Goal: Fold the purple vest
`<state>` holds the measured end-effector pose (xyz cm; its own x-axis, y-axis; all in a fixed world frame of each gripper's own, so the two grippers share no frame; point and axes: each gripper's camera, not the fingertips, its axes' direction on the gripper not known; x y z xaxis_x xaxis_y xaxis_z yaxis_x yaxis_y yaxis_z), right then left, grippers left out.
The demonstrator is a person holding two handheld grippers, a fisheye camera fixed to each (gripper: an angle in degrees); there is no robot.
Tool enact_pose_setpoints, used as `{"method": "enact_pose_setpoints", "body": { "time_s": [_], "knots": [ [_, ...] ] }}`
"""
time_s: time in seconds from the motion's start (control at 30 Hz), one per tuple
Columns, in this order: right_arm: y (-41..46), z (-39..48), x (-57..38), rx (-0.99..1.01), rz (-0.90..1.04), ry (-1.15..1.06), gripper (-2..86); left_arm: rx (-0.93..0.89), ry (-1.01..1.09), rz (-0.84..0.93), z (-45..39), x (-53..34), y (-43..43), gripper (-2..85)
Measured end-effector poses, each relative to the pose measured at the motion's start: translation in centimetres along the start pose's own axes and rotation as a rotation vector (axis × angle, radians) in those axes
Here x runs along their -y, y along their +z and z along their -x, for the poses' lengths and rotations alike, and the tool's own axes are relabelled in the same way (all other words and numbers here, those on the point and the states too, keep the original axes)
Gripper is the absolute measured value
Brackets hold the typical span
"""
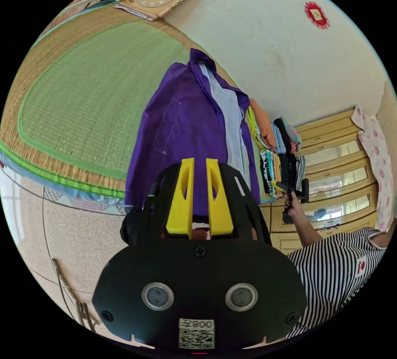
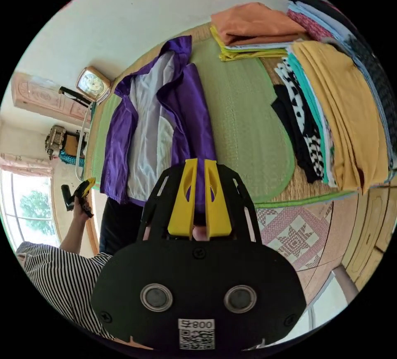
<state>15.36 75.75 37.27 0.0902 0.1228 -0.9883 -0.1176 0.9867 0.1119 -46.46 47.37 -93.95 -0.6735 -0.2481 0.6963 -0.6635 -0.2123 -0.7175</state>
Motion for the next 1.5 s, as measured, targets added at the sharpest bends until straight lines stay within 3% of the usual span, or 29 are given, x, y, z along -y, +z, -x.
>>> {"method": "enact_pose_setpoints", "body": {
  "time_s": [0.17, 0.33, 0.7, 0.97, 1.13, 1.5],
  "knots": [
    [6.2, 10.7, 7.5, -0.024, 0.081, -0.270, 4.7, 0.011, 0.177, 0.170, -5.0, 4.5, 7.2, 7.6],
    [12.7, 16.9, 11.0, -0.117, 0.171, -0.427, 3.1, 0.150, 0.258, 0.341, -7.2, 7.1, 13.3, 7.5],
    [12.3, 12.3, 12.1, -0.033, 0.088, -0.294, 4.0, 0.015, 0.218, 0.259, -9.1, 11.9, 13.5, 7.2],
    [18.1, 20.9, 19.2, 0.006, 0.063, -0.508, 5.6, 0.061, 0.242, 0.246, -11.2, 16.5, 15.0, 6.8],
    [22.2, 24.0, 25.2, 0.001, 0.081, -0.547, 5.6, -0.008, 0.214, 0.208, -11.3, 19.6, 14.9, 6.2],
    [23.7, 18.6, 40.4, -0.150, -0.068, -0.436, 2.3, 0.092, 0.360, 0.041, -14.8, 42.9, 18.2, 1.6]
  ]
}}
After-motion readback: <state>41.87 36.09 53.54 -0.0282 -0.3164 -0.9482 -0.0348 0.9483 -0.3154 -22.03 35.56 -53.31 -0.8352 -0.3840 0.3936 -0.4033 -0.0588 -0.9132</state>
